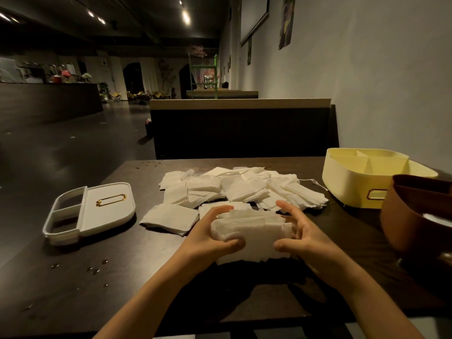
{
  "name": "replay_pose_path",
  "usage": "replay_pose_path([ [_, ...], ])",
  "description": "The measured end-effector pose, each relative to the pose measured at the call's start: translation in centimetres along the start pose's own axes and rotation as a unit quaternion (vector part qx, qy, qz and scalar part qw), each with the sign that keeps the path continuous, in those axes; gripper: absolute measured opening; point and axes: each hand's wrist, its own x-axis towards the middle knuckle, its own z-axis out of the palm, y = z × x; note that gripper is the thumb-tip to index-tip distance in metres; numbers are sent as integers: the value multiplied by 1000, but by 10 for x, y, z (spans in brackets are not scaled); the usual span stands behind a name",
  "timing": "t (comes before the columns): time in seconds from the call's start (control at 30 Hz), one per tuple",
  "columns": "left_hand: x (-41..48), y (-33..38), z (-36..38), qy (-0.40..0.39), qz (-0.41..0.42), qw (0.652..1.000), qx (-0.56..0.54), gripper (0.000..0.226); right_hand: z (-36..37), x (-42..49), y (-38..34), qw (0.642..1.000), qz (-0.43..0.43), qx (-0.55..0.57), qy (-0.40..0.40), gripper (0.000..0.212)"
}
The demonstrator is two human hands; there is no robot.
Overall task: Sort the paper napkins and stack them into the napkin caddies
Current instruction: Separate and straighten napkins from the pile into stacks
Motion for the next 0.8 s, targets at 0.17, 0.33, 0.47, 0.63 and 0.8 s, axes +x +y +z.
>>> replay_pose_path([
  [0.17,-1,0,1,-17,-1,1000,1,68,20,11,2,999,-15,-36,-18,84],
  [0.33,-4,4,-3,15,14,1000,13,47,22,11,4,997,-42,-45,40,62],
  [0.47,-3,10,0,25,11,1000,5,39,23,12,0,995,-39,-68,68,49],
  [0.63,-4,15,25,113,-39,993,20,44,40,17,1,989,-13,17,148,25],
  [0.8,11,21,50,281,-32,957,65,19,57,42,10,943,-27,-41,328,23],
])
